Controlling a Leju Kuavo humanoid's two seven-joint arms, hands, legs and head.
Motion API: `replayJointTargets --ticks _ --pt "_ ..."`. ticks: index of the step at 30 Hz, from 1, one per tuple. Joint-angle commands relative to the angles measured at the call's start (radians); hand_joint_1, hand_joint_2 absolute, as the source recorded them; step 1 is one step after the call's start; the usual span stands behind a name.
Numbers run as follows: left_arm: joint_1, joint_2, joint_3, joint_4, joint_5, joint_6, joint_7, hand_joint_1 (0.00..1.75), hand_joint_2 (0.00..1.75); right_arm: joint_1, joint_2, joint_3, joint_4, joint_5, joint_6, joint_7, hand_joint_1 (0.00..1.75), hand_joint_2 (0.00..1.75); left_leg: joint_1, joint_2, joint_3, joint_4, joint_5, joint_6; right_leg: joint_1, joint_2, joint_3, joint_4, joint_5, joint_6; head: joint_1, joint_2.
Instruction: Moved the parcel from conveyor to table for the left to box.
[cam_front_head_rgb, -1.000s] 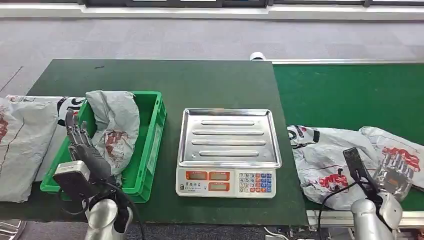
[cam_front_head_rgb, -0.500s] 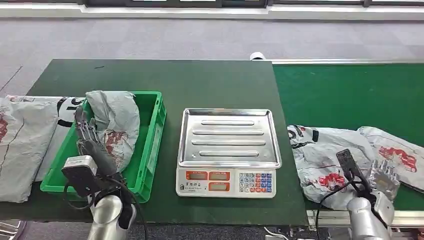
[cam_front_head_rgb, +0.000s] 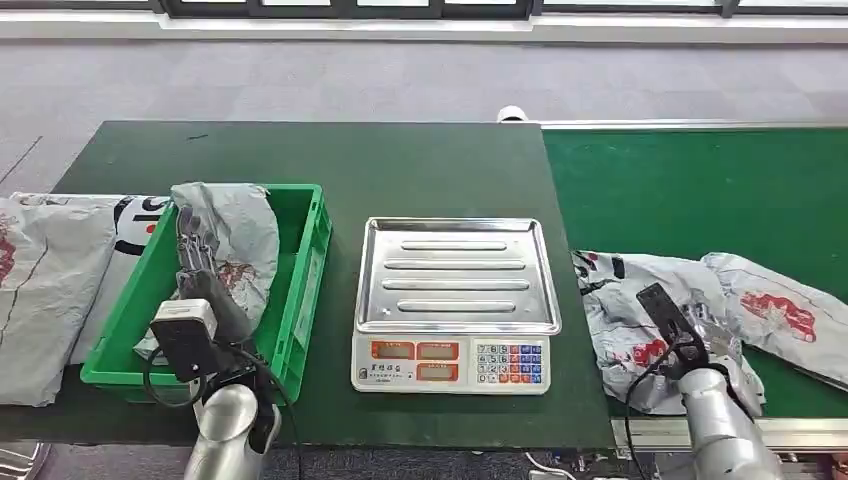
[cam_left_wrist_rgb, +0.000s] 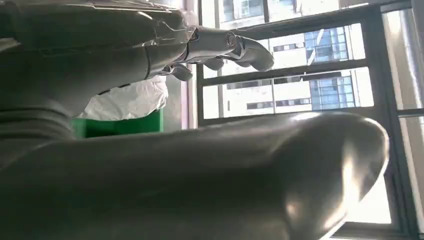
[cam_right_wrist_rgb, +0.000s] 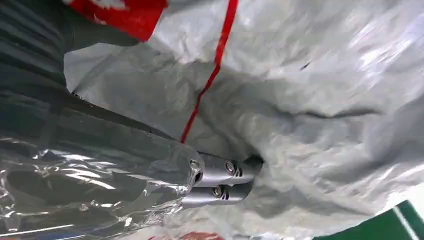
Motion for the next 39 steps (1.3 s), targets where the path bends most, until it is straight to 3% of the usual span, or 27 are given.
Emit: replayJointTargets --ticks 1,2,3,17,21,22,23,24,26,27,30,33,36,39 --pt "-0.042 0.033 -0.053 0.079 -0.01 0.002 0.012 0.0 0.0 -0.009 0.033 0.035 0.122 -0.019 0.092 -0.03 1.2 1.75 0.002 0.001 0.002 -0.002 0.001 -0.002 0.002 -0.001 0.002 -0.002 0.001 -0.001 0.0 0.0" --pt "-0.042 0.033 -0.053 0.079 -0.01 0.002 0.012 0.0 0.0 -0.009 0.033 0.035 0.122 -0.019 0.092 -0.03 1.2 1.75 0.002 0.001 0.002 -0.003 0.002 -0.002 0.002 -0.002 0.002 -0.004 0.002 -0.002 0.0 0.0" --pt "-0.042 0.033 -0.053 0.079 -0.01 0.002 0.012 0.0 0.0 -0.009 0.033 0.035 0.122 -0.019 0.092 -0.03 1.75 1.75 0.002 0.002 0.002 -0.001 0.001 -0.002 0.002 0.0 0.003 -0.002 0.001 -0.001 0.0 0.0" --pt "-0.052 0.03 -0.057 0.08 -0.033 -0.02 0.053 0.0 0.0 0.035 0.051 0.12 0.082 -0.018 0.123 -0.068 1.75 1.75 0.002 0.001 0.004 -0.002 0.001 -0.002 0.003 -0.001 0.005 -0.003 0.001 -0.002 0.0 0.0" --pt "-0.01 0.033 -0.043 0.041 -0.035 -0.014 0.052 0.0 0.0 -0.019 0.07 0.127 0.047 -0.035 0.006 -0.104 1.75 1.75 0.002 0.002 0.003 -0.002 0.001 -0.002 0.003 0.0 0.003 -0.003 0.001 -0.002 0.0 0.0" --pt "0.025 0.035 -0.034 0.01 -0.037 -0.007 0.049 0.0 0.0 -0.046 0.1 0.09 -0.023 -0.093 -0.154 -0.169 1.75 1.75 0.002 0.003 0.003 -0.004 0.001 -0.003 0.003 0.001 0.003 -0.004 0.002 -0.002 0.0 0.0" --pt "0.043 0.036 -0.029 -0.007 -0.039 -0.01 0.042 0.0 0.0 -0.056 0.117 0.077 -0.088 -0.136 -0.204 -0.196 1.75 1.75 0.001 0.007 0.002 -0.002 0.0 -0.002 0.001 0.005 0.0 -0.001 0.001 -0.002 0.0 0.0" --pt "0.053 0.035 -0.024 -0.015 -0.039 -0.013 0.036 0.0 0.0 -0.035 0.139 0.065 -0.198 -0.221 -0.231 -0.245 1.75 1.75 0.001 0.008 0.001 -0.003 0.0 -0.003 0.001 0.006 0.0 -0.002 0.002 -0.002 0.0 0.0" --pt "0.049 0.031 -0.017 -0.006 -0.039 -0.019 0.027 0.0 0.0 0.104 0.178 0.103 -0.551 -0.37 -0.226 -0.246 1.75 1.75 0.0 0.01 -0.003 -0.001 -0.001 -0.003 0.0 0.007 -0.002 0.001 0.001 -0.002 0.0 0.0" --pt "0.045 0.029 -0.017 -0.001 -0.04 -0.019 0.026 0.0 0.0 0.149 0.178 0.126 -0.636 -0.386 -0.195 -0.209 1.75 1.75 0.0 0.008 -0.01 -0.002 0.0 -0.003 0.0 0.005 -0.003 0.0 0.002 -0.002 0.0 0.0" --pt "0.016 0.017 -0.023 0.028 -0.041 -0.027 0.018 0.0 0.0 0.322 0.249 0.12 -0.966 -0.572 -0.283 -0.356 1.75 1.75 0.001 -0.003 -0.004 -0.004 0.002 -0.002 0.001 -0.006 -0.003 -0.002 0.0 -0.003 0.0 0.0" --pt "0.006 0.014 -0.025 0.034 -0.042 -0.028 0.017 0.0 0.0 0.364 0.268 0.129 -1.046 -0.593 -0.284 -0.372 1.75 1.75 0.001 -0.013 -0.005 -0.001 0.001 -0.002 0.001 -0.015 -0.002 0.0 -0.003 -0.002 0.0 0.0" --pt "-0.014 0.01 -0.022 0.058 -0.042 -0.029 0.019 0.0 0.0 0.424 0.298 0.153 -1.156 -0.68 -0.342 -0.463 1.75 1.75 0.001 -0.009 -0.004 -0.003 0.0 -0.003 0.002 -0.012 -0.001 -0.001 -0.004 -0.003 0.0 0.0" --pt "-0.031 0.009 -0.021 0.082 -0.042 -0.032 0.017 0.0 0.0 0.492 0.314 0.176 -1.245 -0.696 -0.359 -0.475 1.75 1.75 0.001 -0.011 -0.007 -0.001 0.0 -0.003 0.001 -0.013 -0.003 0.0 -0.004 -0.002 0.0 0.0"
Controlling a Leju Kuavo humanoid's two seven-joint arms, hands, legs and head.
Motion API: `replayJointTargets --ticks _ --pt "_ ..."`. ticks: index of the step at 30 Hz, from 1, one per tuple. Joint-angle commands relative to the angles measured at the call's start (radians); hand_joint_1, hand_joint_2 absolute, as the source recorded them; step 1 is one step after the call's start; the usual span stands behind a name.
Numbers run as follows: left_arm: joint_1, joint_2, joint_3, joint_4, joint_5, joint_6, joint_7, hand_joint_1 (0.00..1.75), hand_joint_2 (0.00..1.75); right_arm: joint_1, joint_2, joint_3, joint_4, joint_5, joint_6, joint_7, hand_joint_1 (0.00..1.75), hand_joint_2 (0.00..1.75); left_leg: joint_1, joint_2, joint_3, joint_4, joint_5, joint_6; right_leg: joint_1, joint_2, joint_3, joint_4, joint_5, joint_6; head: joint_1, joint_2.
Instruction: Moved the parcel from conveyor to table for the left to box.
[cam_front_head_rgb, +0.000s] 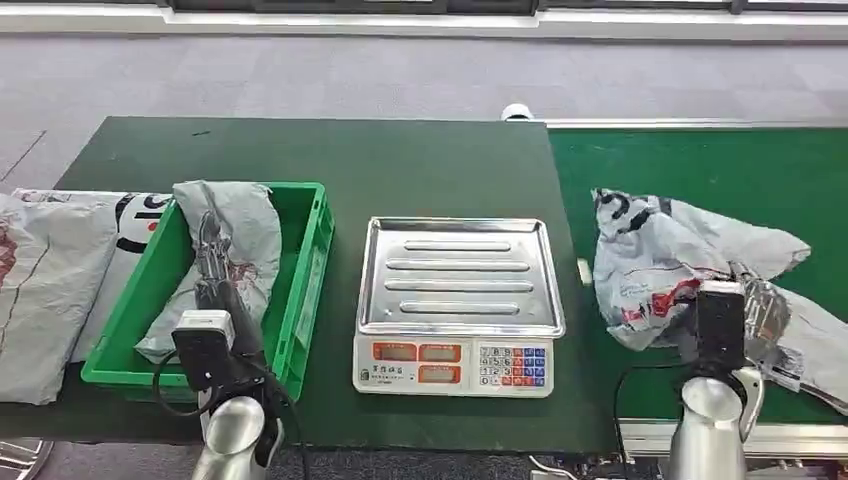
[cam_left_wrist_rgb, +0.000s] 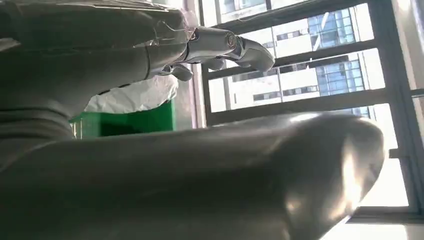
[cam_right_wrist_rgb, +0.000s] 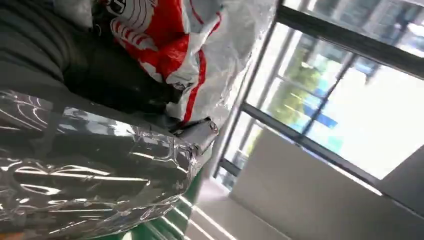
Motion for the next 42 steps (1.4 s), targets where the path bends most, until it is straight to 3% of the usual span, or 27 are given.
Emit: replayJointTargets --ticks 1,7,12,15,20,22,26,28,31,35,42 --pt "-0.068 0.003 0.008 0.092 -0.001 -0.01 0.002 0.0 0.0 0.189 0.102 0.066 -0.409 -0.076 -0.05 -0.063 1.75 1.75 0.0 -0.002 0.0 -0.001 0.0 -0.001 0.0 -0.002 0.001 0.0 0.0 -0.001 0.0 0.0" --pt "-0.066 0.004 0.007 0.09 -0.002 -0.012 0.001 0.0 0.0 0.184 0.095 0.067 -0.397 -0.078 -0.052 -0.062 1.75 1.75 0.0 0.003 0.001 -0.001 0.0 -0.001 0.0 0.001 0.001 -0.001 0.001 -0.001 0.0 0.0" --pt "-0.062 0.004 -0.004 0.081 -0.005 -0.013 0.0 0.0 0.0 0.243 0.128 0.085 -0.485 -0.076 -0.11 -0.093 1.75 1.75 0.001 0.001 0.002 -0.002 0.001 -0.002 0.001 -0.001 0.003 -0.003 0.0 -0.002 0.0 0.0" --pt "-0.068 0.005 -0.018 0.081 -0.019 -0.007 0.002 0.0 0.0 0.127 0.088 0.114 -0.347 -0.022 -0.148 -0.089 1.75 1.75 0.0 0.005 0.002 -0.001 0.0 -0.001 0.0 0.004 0.001 -0.001 0.001 -0.001 0.0 0.0" --pt "-0.12 -0.002 -0.036 0.15 -0.005 0.006 -0.001 0.0 0.0 -0.239 -0.003 0.155 0.205 0.063 -0.081 -0.045 1.75 1.75 0.001 0.015 0.0 -0.002 0.001 -0.001 0.001 0.013 0.002 -0.004 0.005 -0.001 0.0 0.0" --pt "-0.131 -0.003 -0.039 0.181 0.016 0.021 -0.019 0.0 0.0 -0.344 0.012 0.197 0.396 0.094 -0.061 -0.057 1.75 1.75 0.001 0.021 0.001 -0.002 0.002 -0.001 0.001 0.019 0.001 -0.004 0.008 0.0 0.0 0.0" --pt "-0.107 0.01 -0.045 0.156 0.026 0.033 -0.025 0.0 0.0 -0.421 0.112 0.334 0.586 0.17 -0.044 -0.052 1.75 1.75 0.001 0.021 -0.002 -0.002 0.002 -0.001 0.001 0.02 0.001 -0.003 0.009 -0.001 0.0 0.0" --pt "-0.102 0.016 -0.046 0.152 0.029 0.036 -0.024 0.0 0.0 -0.43 0.134 0.372 0.624 0.173 -0.038 -0.05 1.75 1.75 0.002 0.025 0.002 -0.006 0.005 -0.003 0.002 0.022 0.0 -0.006 0.012 -0.003 0.0 0.0" --pt "-0.101 0.022 -0.043 0.155 0.038 0.037 -0.028 0.0 0.0 -0.423 0.147 0.404 0.647 0.172 -0.05 -0.055 1.75 1.75 0.002 0.018 0.006 -0.002 0.004 -0.004 0.002 0.017 0.0 -0.001 0.009 -0.003 0.0 0.0" --pt "-0.103 0.022 -0.046 0.157 0.038 0.037 -0.028 0.0 0.0 -0.419 0.132 0.408 0.637 0.159 -0.038 -0.058 1.75 1.75 0.003 0.009 0.002 -0.002 0.005 -0.003 0.003 0.01 -0.001 0.0 0.007 -0.003 0.0 0.0" --pt "-0.103 0.022 -0.046 0.157 0.038 0.037 -0.028 0.0 0.0 -0.419 0.13 0.408 0.634 0.157 -0.035 -0.057 1.75 1.75 0.002 0.008 -0.001 -0.001 0.005 -0.002 0.002 0.008 -0.003 0.0 0.007 -0.003 0.0 0.0"
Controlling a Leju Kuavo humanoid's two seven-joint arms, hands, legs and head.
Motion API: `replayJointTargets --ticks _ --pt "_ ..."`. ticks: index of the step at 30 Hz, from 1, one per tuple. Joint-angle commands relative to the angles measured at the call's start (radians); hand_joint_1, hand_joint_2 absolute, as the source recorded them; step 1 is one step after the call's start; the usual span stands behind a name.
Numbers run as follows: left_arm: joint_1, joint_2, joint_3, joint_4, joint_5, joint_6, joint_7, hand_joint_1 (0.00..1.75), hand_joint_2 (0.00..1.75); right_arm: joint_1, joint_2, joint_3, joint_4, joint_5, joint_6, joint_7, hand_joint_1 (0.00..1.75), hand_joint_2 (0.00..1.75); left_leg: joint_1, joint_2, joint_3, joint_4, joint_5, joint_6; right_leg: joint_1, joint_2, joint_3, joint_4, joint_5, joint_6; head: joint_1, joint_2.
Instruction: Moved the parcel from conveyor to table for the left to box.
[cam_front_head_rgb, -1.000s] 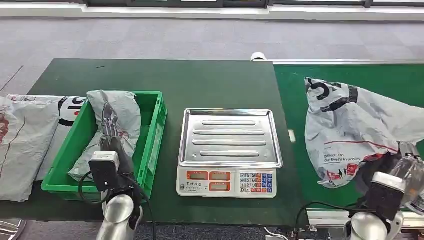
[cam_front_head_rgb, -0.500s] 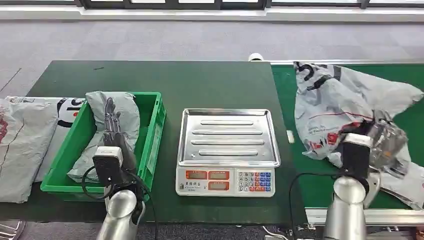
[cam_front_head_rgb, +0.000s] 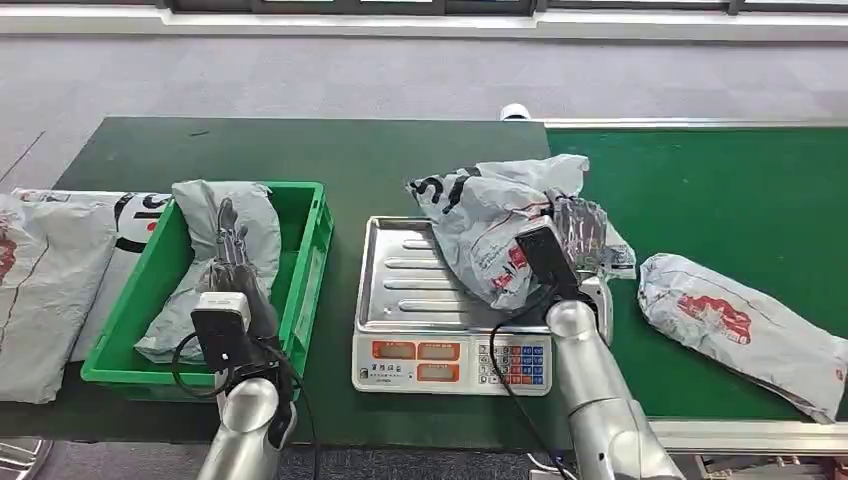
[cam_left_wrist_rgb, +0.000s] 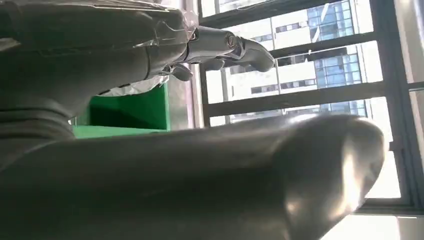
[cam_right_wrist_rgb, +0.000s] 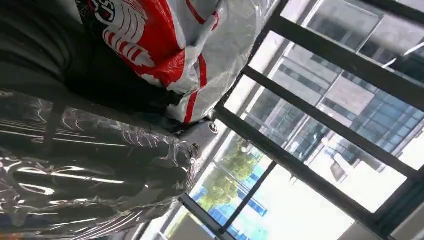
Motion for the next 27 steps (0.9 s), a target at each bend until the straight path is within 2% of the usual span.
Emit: replayJointTargets --ticks 1,7,13,27 --pt "-0.027 0.032 -0.029 0.054 0.003 0.002 0.001 0.0 0.0 -0.067 -0.011 0.053 0.133 -0.005 0.004 0.003 1.75 1.75 0.0 0.003 0.001 -0.001 0.0 -0.001 0.0 0.001 0.001 -0.002 0.001 -0.001 0.0 0.0" --pt "-0.048 0.043 -0.048 0.083 0.018 -0.005 -0.004 0.0 0.0 0.022 0.001 0.117 0.03 -0.11 0.129 -0.058 1.75 1.75 0.0 0.001 0.002 -0.002 0.0 -0.001 0.001 -0.001 0.002 -0.002 0.001 -0.001 0.0 0.0" --pt "-0.039 0.058 -0.053 0.075 0.032 -0.012 -0.002 0.0 0.0 0.086 -0.013 0.203 -0.129 -0.128 0.177 -0.012 1.75 1.75 0.0 0.0 0.0 -0.001 0.0 -0.001 0.0 -0.001 -0.001 -0.001 0.0 -0.001 0.0 0.0" --pt "-0.035 0.057 -0.059 0.087 0.039 -0.017 -0.009 0.0 0.0 0.108 -0.031 0.208 -0.104 -0.169 0.191 -0.026 1.75 1.75 0.0 0.001 0.001 -0.002 0.0 -0.001 0.001 -0.001 0.001 -0.002 0.001 -0.001 0.0 0.0"
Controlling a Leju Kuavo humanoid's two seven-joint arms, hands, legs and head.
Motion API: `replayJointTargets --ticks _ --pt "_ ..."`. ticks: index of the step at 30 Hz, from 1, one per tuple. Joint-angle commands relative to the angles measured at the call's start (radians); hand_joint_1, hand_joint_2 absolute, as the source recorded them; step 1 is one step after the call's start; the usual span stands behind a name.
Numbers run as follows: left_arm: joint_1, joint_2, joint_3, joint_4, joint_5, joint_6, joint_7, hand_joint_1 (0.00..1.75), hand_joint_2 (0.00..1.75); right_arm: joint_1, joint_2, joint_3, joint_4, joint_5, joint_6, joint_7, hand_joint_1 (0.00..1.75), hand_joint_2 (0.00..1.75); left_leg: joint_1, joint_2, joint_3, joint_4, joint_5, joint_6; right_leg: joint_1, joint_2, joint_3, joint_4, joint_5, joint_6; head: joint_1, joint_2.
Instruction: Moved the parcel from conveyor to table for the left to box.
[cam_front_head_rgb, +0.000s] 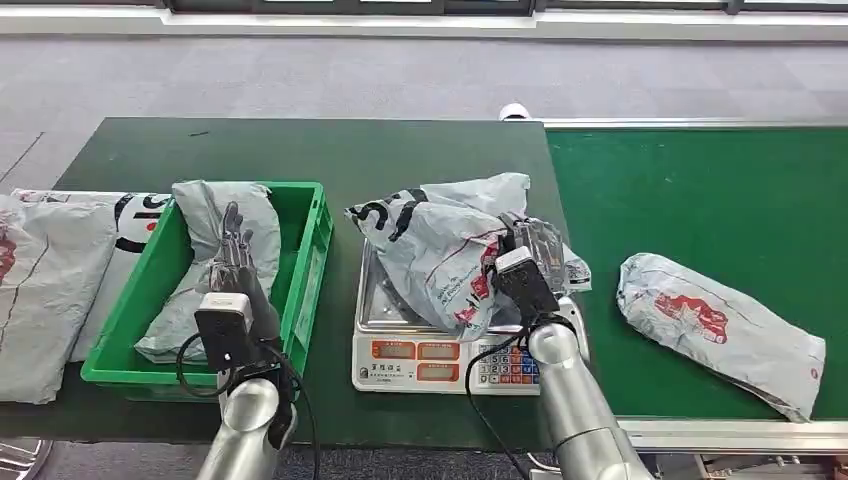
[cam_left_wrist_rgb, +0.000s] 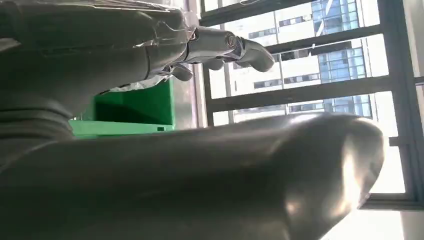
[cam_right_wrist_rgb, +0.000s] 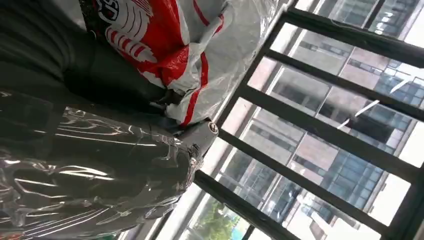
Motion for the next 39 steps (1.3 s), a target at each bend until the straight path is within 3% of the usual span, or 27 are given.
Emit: replayJointTargets --ticks 1,14,16,17,18,24,39 --pt "-0.028 0.035 -0.043 0.058 0.003 -0.004 0.001 0.0 0.0 -0.013 -0.044 0.066 0.013 -0.008 0.005 0.001 1.75 1.75 0.0 0.001 0.001 -0.002 0.001 -0.001 0.001 -0.001 0.001 -0.002 0.0 -0.001 0.0 0.0" --pt "-0.037 0.038 -0.05 0.078 0.009 -0.014 -0.001 0.0 0.0 -0.018 -0.041 0.073 0.054 -0.014 0.028 0.006 1.75 1.75 0.001 0.001 0.001 -0.001 0.0 -0.001 0.001 -0.001 0.001 -0.001 0.0 -0.001 0.0 0.0" --pt "-0.032 0.04 -0.051 0.072 0.009 -0.015 -0.001 0.0 0.0 -0.018 -0.043 0.074 0.059 -0.006 0.027 0.018 1.75 1.75 0.002 0.003 0.006 -0.009 0.004 -0.003 0.003 -0.002 0.007 -0.01 0.004 -0.002 0.0 0.0" --pt "-0.029 0.04 -0.05 0.069 0.01 -0.012 -0.002 0.0 0.0 -0.022 -0.045 0.076 0.069 0.008 0.02 0.034 0.14 1.75 0.001 0.0 0.001 -0.002 0.001 -0.001 0.001 -0.001 0.002 -0.002 0.0 -0.001 0.0 0.0" --pt "-0.027 0.039 -0.049 0.067 0.009 -0.006 -0.004 0.0 0.0 -0.028 -0.048 0.079 0.08 0.034 -0.007 0.053 0.0 1.75 0.001 0.001 0.003 -0.003 0.001 -0.002 0.002 -0.002 0.003 -0.004 0.001 -0.001 0.0 0.0" --pt "-0.031 0.024 -0.043 0.068 -0.024 0.08 -0.011 0.0 0.0 -0.058 -0.058 0.04 0.11 0.099 -0.11 0.095 0.0 1.75 0.001 0.001 0.001 -0.002 0.001 -0.001 0.001 -0.001 0.002 -0.002 0.001 -0.001 0.0 0.0" --pt "-0.013 0.031 -0.064 0.063 -0.019 0.112 0.005 0.0 0.0 -0.074 -0.055 0.002 0.115 0.128 -0.089 0.108 0.0 1.75 0.001 0.0 0.001 -0.001 0.0 -0.001 0.001 -0.001 0.001 -0.001 0.0 -0.001 0.0 0.0"
